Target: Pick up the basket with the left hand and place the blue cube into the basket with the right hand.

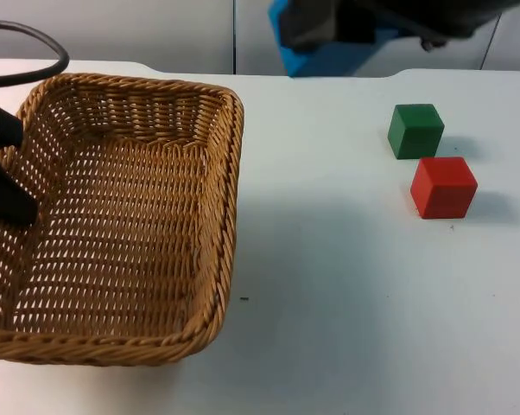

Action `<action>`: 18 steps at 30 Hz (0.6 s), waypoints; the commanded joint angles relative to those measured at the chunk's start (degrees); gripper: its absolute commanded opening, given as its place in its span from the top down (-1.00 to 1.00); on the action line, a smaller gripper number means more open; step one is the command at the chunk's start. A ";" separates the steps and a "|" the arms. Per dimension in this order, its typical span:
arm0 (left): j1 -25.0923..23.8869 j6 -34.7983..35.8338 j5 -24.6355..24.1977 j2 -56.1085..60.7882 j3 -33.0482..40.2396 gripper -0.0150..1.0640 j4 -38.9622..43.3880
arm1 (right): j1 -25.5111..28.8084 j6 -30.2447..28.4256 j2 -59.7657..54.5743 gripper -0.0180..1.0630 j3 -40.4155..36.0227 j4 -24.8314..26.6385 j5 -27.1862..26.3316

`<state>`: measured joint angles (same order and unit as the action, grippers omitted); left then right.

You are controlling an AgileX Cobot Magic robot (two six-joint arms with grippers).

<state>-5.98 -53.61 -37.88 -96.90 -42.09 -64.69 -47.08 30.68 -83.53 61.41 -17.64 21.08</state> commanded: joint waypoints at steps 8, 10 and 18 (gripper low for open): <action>-0.05 0.05 -1.95 0.65 0.06 0.97 -1.47 | -4.09 -1.28 -10.39 0.97 10.29 -0.43 4.14; -0.05 0.05 -1.93 0.65 0.06 0.97 -1.57 | -4.61 -2.16 -14.03 0.97 12.64 -0.43 4.95; -0.05 0.05 -2.37 0.65 0.06 0.97 -1.73 | -4.90 -4.66 -27.14 0.97 20.90 0.08 9.04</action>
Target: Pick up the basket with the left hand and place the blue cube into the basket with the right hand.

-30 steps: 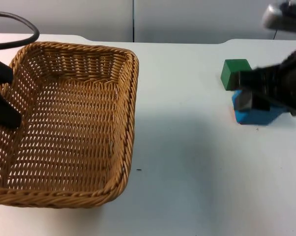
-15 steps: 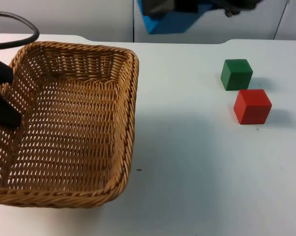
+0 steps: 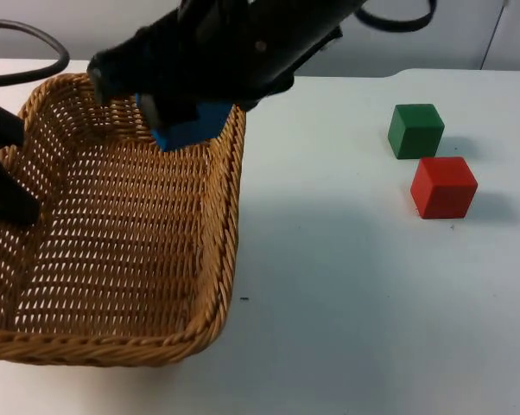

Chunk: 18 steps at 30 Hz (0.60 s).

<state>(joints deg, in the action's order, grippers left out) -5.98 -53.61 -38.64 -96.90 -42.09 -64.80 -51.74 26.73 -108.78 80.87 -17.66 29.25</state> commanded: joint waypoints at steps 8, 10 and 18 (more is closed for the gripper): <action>-0.05 0.05 -1.74 0.65 0.06 0.97 -1.62 | -0.24 -2.82 -7.81 0.97 3.10 1.50 -0.64; -0.05 0.05 -1.76 0.65 0.06 0.97 -1.72 | -0.24 -2.82 -8.31 0.97 3.25 1.50 -0.75; -0.05 0.05 -1.76 0.65 0.06 0.97 -1.94 | -0.24 -2.97 -8.82 0.42 3.36 1.50 -3.88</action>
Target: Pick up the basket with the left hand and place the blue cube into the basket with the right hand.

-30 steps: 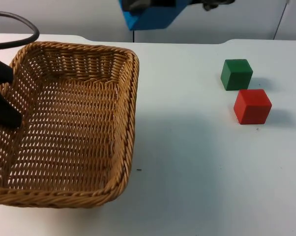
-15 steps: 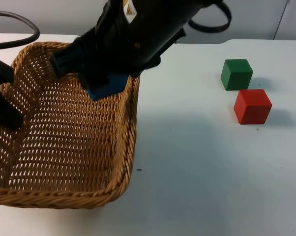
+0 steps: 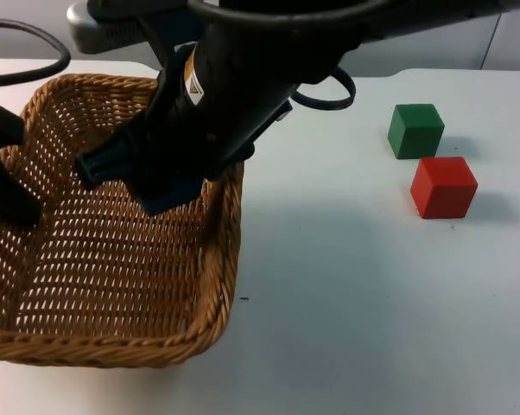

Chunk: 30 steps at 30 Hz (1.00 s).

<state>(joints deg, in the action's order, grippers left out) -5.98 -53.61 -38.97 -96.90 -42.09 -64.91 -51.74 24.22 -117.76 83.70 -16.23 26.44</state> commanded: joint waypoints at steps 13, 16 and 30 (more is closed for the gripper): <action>-0.05 0.05 -1.44 0.65 0.06 0.97 -2.11 | -0.24 -0.88 0.92 -0.56 0.53 -0.12 -1.38; -0.05 0.05 -1.34 0.65 0.06 0.97 -2.14 | -0.24 -0.99 1.74 -0.56 0.53 -0.12 -0.67; -0.05 -0.98 -0.69 0.65 0.06 0.97 -4.00 | -0.38 -7.72 24.18 -0.56 -8.14 -2.44 -1.30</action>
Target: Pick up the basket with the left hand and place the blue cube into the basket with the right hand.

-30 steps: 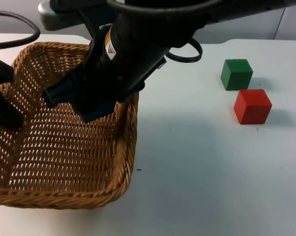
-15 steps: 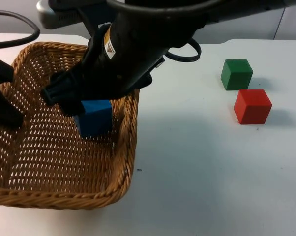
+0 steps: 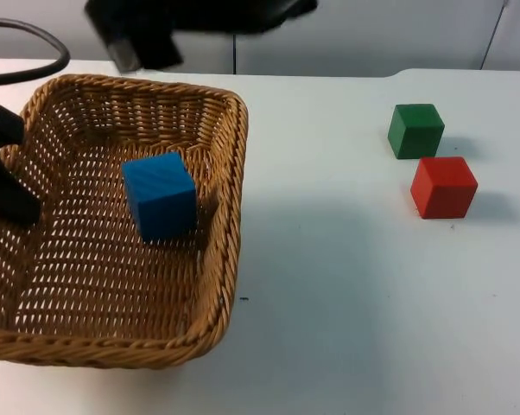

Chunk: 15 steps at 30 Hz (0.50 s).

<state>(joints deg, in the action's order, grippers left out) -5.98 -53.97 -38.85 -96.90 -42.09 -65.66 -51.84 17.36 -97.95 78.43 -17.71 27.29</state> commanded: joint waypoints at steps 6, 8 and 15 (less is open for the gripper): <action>-0.05 -2.48 0.41 0.65 0.06 0.97 -5.99 | -0.28 -0.86 17.74 -0.54 -18.48 -1.96 -10.22; 0.06 -3.09 1.50 0.65 0.06 0.97 -6.76 | -0.82 -0.86 24.43 -0.54 -27.25 -2.90 -12.17; 0.46 -4.32 2.41 0.43 0.06 0.97 -8.70 | -0.82 0.78 37.58 -0.54 -41.98 -2.78 -13.01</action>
<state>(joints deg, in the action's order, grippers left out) -5.98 -58.07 -35.47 -96.90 -42.00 -71.86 -52.46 17.58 -63.01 38.62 -19.99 15.84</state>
